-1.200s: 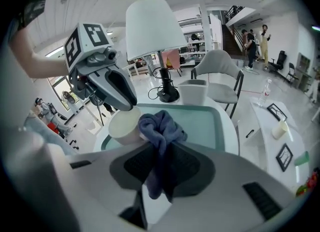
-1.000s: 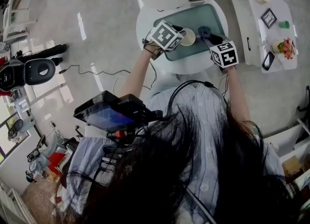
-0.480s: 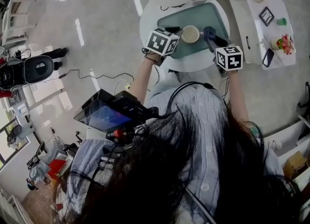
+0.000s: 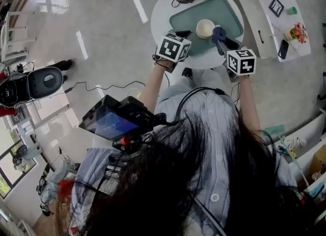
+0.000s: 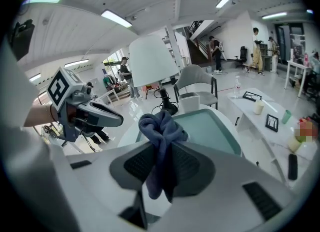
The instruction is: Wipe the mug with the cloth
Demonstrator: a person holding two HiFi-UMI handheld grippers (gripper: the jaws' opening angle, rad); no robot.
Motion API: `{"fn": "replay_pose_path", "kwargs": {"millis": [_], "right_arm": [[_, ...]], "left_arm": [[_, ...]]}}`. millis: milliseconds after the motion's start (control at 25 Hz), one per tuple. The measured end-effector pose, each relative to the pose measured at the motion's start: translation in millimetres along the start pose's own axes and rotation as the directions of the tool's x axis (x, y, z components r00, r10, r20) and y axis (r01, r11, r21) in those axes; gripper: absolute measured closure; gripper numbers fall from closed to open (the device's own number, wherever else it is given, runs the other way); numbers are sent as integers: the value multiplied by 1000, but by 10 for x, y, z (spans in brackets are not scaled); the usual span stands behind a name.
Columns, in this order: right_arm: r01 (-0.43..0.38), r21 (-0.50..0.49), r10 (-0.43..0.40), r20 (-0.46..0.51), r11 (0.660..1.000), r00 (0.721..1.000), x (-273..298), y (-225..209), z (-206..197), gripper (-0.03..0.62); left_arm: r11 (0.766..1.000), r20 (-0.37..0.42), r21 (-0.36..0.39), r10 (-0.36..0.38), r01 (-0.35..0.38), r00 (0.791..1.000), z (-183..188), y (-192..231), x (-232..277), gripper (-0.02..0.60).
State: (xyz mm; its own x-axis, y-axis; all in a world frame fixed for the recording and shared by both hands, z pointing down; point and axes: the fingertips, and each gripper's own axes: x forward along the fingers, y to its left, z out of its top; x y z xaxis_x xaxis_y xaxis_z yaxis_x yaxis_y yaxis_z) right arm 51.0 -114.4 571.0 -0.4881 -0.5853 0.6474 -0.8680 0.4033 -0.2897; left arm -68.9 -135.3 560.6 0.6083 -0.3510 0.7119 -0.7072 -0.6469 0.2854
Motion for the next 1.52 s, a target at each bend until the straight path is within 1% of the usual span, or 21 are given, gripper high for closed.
{"fn": "replay_pose_path", "kwargs": {"millis": [120, 320, 520, 640, 800, 960, 1080, 1240, 1360, 1520], "right_arm": [[13, 39, -14, 26, 999, 1000, -50, 36, -71, 487], [33, 65, -36, 43, 997, 998, -138, 265, -217, 487], [32, 48, -34, 33, 998, 999, -244, 410, -303, 487], [22, 30, -23, 27, 999, 999, -338, 543, -351, 487], [-2, 11, 1, 17, 1000, 1000, -406, 576, -434, 488], [-42, -19, 42, 7, 999, 999, -473, 602, -502, 488], [-79, -44, 79, 4, 996, 997, -618, 620, -589, 488], [-127, -90, 128, -2, 988, 992, -884, 543, -739, 488], [-163, -111, 163, -4, 980, 987, -1115, 371, -955, 488], [-208, -129, 211, 6, 969, 977, -1462, 269, -1330, 488]], "left_arm": [[999, -19, 19, -25, 25, 1000, -94, -81, 32, 541], [997, -40, 39, -61, 63, 997, -309, -163, -53, 541], [996, -48, 37, -79, 80, 996, -429, -287, -96, 541], [997, -35, 24, -72, 73, 997, -499, -380, -208, 541], [999, -4, -11, -41, 41, 999, -539, -478, -235, 541], [996, 35, -83, -11, 14, 999, -572, -592, -271, 541], [992, 52, -128, 19, -12, 998, -655, -764, -308, 541], [987, 76, -147, 82, -71, 994, -717, -1066, -318, 541], [975, 108, -190, 134, -112, 985, -772, -1380, -246, 541], [953, 167, -273, 183, -133, 969, -923, -1828, -284, 541]]}}
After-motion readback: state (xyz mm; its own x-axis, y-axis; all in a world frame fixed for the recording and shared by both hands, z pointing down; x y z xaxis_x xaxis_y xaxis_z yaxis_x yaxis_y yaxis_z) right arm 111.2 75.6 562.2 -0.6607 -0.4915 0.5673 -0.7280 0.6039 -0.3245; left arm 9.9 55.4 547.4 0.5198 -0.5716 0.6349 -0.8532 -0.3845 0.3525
